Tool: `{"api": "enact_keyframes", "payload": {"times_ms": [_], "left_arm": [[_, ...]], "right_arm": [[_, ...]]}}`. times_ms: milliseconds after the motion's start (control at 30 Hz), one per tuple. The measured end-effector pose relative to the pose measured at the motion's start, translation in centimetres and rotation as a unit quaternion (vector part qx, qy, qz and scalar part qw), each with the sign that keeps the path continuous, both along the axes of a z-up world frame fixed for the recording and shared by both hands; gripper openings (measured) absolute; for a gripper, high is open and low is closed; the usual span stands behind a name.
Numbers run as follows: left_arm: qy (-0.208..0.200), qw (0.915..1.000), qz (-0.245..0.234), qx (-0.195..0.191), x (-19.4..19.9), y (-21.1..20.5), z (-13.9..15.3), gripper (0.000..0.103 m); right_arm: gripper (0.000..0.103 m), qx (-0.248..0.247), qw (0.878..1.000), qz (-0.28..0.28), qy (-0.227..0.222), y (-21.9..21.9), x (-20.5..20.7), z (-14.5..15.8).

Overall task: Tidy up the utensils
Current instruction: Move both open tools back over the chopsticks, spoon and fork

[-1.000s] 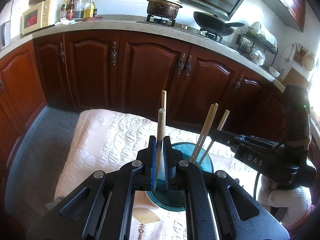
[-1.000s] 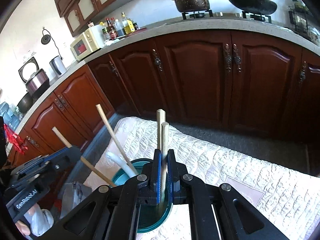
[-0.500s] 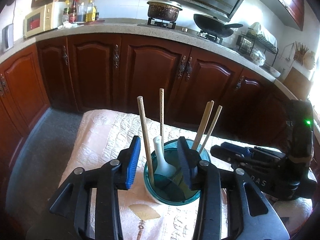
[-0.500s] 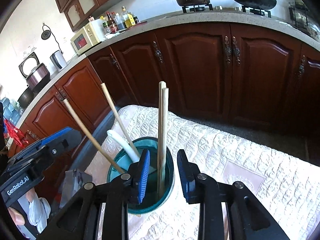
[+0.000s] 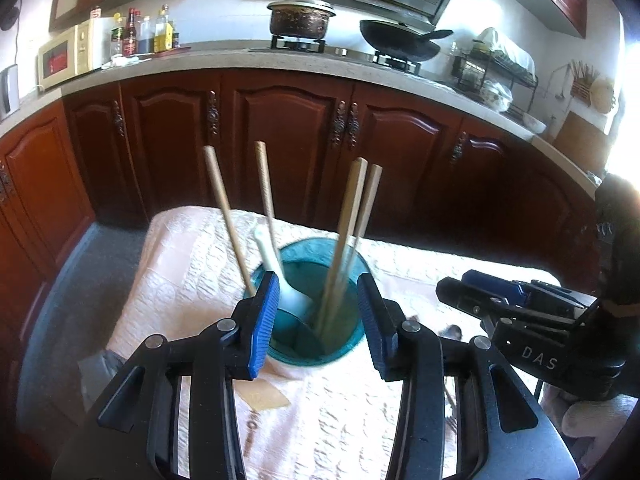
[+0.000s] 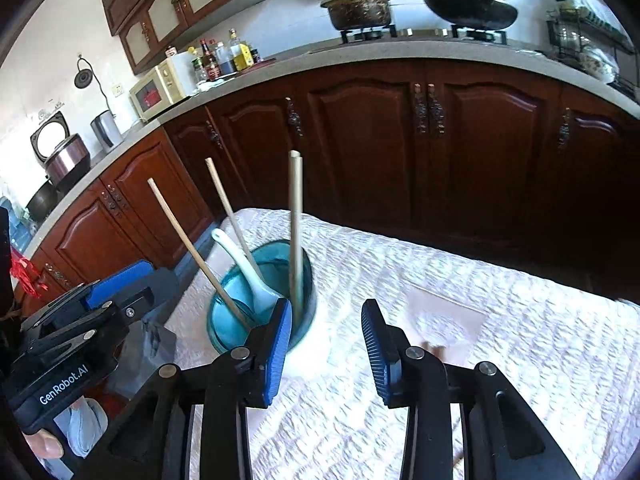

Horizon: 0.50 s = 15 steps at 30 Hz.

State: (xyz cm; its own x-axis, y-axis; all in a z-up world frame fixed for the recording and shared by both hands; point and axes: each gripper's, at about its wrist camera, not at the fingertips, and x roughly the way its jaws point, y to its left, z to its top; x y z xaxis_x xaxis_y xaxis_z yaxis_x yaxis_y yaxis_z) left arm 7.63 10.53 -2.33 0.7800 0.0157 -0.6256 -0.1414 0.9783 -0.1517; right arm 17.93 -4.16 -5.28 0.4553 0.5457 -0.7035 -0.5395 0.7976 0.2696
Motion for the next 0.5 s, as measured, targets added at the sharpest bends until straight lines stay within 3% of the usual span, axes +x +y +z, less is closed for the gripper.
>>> {"api": "enact_keyframes", "payload": {"times_ms": [500], "left_arm": [[0.012,0.9982,-0.059,-0.002,-0.8,-6.6,-1.0,0.04]], "right_arm": [[0.038,-0.018,0.998,-0.067,-0.005,-6.9,-3.3,-0.4]]}}
